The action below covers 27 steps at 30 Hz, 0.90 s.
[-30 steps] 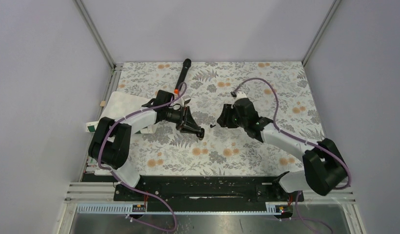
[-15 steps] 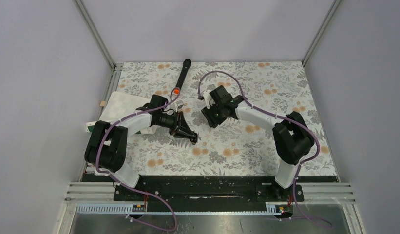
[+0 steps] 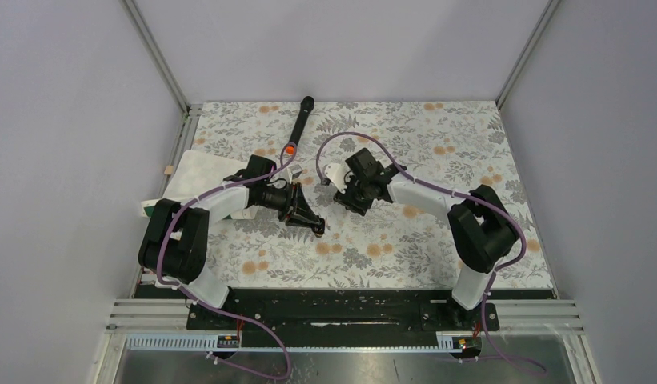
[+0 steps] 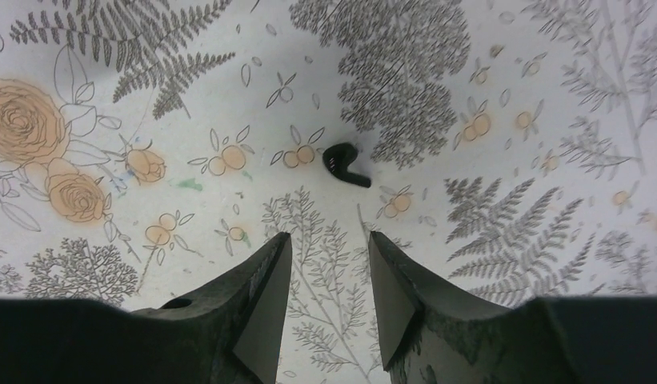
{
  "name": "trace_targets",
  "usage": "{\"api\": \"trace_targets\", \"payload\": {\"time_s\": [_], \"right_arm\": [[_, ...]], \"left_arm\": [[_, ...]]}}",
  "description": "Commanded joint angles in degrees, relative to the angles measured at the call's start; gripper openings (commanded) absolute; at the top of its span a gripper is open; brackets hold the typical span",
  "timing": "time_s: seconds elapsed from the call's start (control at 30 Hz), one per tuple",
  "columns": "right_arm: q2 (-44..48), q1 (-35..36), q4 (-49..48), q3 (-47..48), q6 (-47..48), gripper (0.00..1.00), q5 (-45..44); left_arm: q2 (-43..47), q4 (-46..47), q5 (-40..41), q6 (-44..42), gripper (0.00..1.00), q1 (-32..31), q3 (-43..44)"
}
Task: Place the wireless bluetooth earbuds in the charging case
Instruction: Pick up the right earbud from the center of the board.
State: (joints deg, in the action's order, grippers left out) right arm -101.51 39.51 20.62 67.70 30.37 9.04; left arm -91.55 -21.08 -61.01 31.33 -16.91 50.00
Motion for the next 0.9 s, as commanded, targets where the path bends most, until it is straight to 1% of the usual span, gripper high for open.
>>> {"api": "trace_targets", "payload": {"time_s": [0.0,0.07,0.2,0.33,0.73,0.87], "right_arm": [[-2.8,0.8,2.5,6.2,6.9,0.48,-1.1],[-4.3,0.8,4.7,7.8,8.4,0.48,-1.4],[-5.6,1.1,3.6,8.3,9.7,0.48,-1.6],[-9.0,1.3,7.1,11.6,10.6,0.46,-3.8],[-13.3,1.6,11.5,16.5,11.6,0.43,-5.3],[-14.8,1.6,13.5,18.7,12.1,0.41,-4.4]], "left_arm": [[0.8,1.8,-0.9,-0.7,0.00,0.1,0.7],[0.9,1.7,-0.9,-0.6,0.00,0.1,0.8],[0.6,1.7,-1.0,-0.7,0.00,0.2,0.8],[0.5,1.9,-1.2,-0.4,0.00,0.1,1.1],[0.3,3.2,-1.8,0.5,0.00,0.1,1.2],[0.1,3.2,-1.9,0.4,0.00,0.2,1.2]]}}
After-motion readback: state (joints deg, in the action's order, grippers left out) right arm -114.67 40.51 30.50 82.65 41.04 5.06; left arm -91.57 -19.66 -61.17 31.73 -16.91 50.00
